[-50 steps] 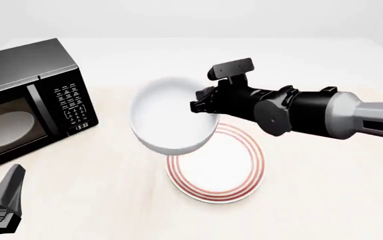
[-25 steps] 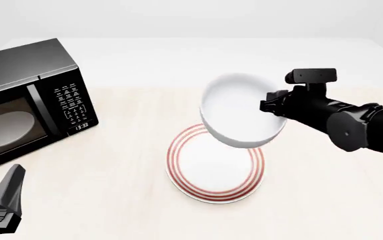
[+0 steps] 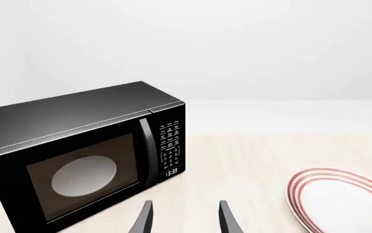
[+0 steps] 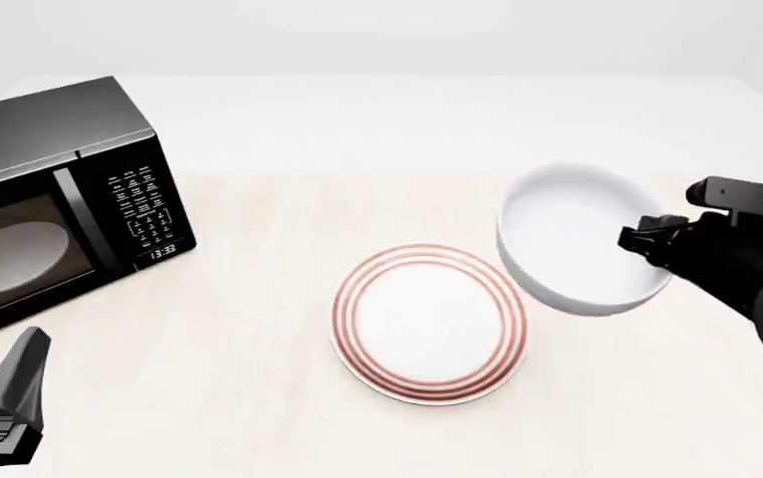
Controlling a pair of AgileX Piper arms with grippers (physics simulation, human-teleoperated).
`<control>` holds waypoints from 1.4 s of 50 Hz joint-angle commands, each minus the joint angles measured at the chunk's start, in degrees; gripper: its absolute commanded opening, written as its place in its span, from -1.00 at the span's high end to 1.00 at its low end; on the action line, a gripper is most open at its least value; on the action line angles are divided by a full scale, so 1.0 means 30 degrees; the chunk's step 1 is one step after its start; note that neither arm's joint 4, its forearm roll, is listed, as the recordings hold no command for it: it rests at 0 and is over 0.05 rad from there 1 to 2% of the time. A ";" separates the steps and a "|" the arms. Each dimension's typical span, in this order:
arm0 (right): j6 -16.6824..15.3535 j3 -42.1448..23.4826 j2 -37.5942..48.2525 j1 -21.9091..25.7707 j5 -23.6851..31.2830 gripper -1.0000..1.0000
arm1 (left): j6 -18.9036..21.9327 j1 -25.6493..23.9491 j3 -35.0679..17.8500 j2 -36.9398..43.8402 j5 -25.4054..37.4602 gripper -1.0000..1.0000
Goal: Put the white bowl to the right of the plate.
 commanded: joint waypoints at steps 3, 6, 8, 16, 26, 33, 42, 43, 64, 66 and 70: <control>0.0637 0.2246 -0.1277 -0.2237 -0.1032 1.00 | 0.0000 0.0000 0.0000 0.0000 0.0000 -1.00; 0.1193 0.2960 -0.1550 -0.2605 -0.1430 1.00 | 0.0000 0.0000 0.0000 0.0000 0.0000 -1.00; 0.1059 0.3284 -0.1513 -0.2978 -0.1685 1.00 | 0.0000 0.0000 0.0000 0.0000 0.0000 -1.00; 0.1765 0.4675 -0.1917 -0.3749 -0.2651 1.00 | 0.0000 0.0000 0.0000 0.0000 0.0000 -1.00; 0.1655 0.5328 -0.2157 -0.4616 -0.2910 1.00 | 0.0000 0.0000 0.0000 0.0000 0.0000 -1.00; 0.1445 0.5556 -0.1989 -0.5233 -0.3117 1.00 | 0.0000 0.0000 0.0000 0.0000 0.0000 -1.00; 0.1563 0.5898 -0.1272 -0.5695 -0.3959 1.00 | 0.0000 0.0000 0.0000 0.0000 0.0000 -1.00; 0.1472 0.5880 -0.1207 -0.5725 -0.3965 1.00 | 0.0000 0.0000 0.0000 0.0000 0.0000 -1.00; 0.0954 0.5402 0.0788 -0.5790 -0.4988 1.00 | 0.0000 0.0000 0.0000 0.0000 0.0000 -1.00; 0.0920 0.5325 0.0942 -0.5758 -0.5028 1.00 | 0.0000 0.0000 0.0000 0.0000 0.0000 -1.00; 0.0853 0.5191 0.1288 -0.5662 -0.5177 1.00 | 0.0000 0.0000 0.0000 0.0000 0.0000 -1.00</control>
